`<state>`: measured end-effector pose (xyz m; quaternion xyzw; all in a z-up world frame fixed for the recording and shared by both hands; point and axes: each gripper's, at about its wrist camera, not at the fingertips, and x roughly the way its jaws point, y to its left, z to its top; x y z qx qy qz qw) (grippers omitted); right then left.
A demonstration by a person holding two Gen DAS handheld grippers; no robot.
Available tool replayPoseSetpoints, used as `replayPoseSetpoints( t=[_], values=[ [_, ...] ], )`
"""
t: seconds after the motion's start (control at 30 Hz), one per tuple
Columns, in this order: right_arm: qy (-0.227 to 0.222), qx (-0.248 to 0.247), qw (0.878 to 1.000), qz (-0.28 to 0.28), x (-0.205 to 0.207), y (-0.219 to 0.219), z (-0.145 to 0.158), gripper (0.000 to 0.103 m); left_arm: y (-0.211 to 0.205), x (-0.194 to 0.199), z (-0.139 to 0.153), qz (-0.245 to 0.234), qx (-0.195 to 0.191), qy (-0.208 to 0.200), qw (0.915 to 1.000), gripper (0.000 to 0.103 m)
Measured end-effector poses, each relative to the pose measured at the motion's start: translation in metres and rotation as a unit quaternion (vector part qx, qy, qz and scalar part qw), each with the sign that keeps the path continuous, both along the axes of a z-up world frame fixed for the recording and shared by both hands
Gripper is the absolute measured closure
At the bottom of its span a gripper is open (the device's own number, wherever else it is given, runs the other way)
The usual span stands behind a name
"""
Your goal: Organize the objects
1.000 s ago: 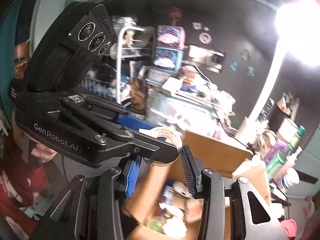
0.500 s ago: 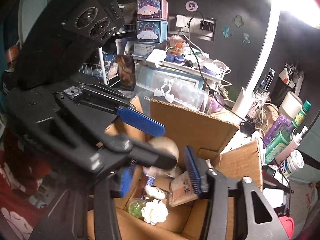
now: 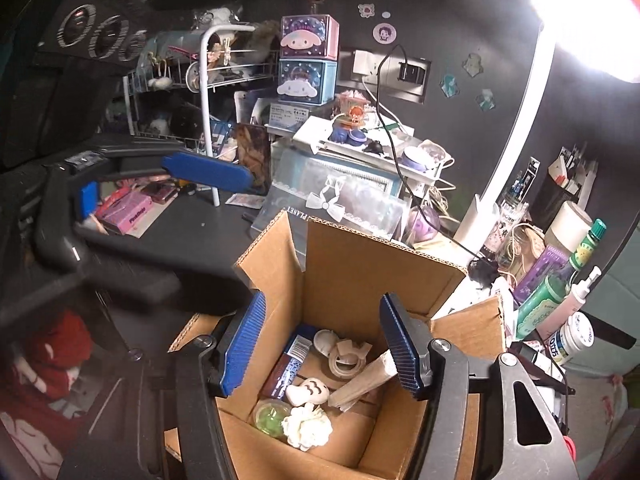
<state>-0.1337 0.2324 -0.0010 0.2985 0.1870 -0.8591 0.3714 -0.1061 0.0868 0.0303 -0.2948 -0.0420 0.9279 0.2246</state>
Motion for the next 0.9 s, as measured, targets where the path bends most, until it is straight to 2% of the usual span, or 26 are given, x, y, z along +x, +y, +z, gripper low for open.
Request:
replayPoseSetpoints(
  t=[0.07, 0.13, 0.27, 0.4, 0.47, 0.6, 0.9],
  values=[
    [0.007, -0.005, 1.0, -0.003, 0.003, 0.002, 0.001, 0.044, -0.007, 0.01, 0.002, 0.027, -0.002, 0.016, 0.9995, 0.0],
    [0.012, -0.012, 1.0, -0.005, 0.005, 0.004, 0.002, 0.037, -0.014, 0.021, 0.002, 0.058, -0.009, 0.033, 0.9977, 0.0],
    [0.013, -0.03, 0.999, -0.007, 0.009, 0.008, 0.004, 0.034, -0.027, 0.037, -0.003, 0.127, -0.023, 0.052, 0.9902, 0.0],
    [0.013, -0.048, 0.999, -0.001, 0.011, 0.011, 0.004, 0.02, -0.04, 0.047, -0.009, 0.17, -0.012, 0.065, 0.9832, 0.0],
    [0.018, -0.058, 0.998, 0.004, 0.013, 0.012, 0.003, 0.018, -0.046, 0.05, -0.011, 0.189, -0.01, 0.07, 0.9795, 0.0],
    [0.028, -0.082, 0.996, 0.011, 0.015, 0.015, 0.001, 0.009, -0.052, 0.054, -0.016, 0.206, -0.017, 0.073, 0.9757, 0.0],
    [0.03, -0.123, 0.992, 0.025, 0.014, 0.022, -0.003, 0.009, -0.059, 0.055, -0.021, 0.222, -0.021, 0.072, 0.9722, 0.0]
  ],
)
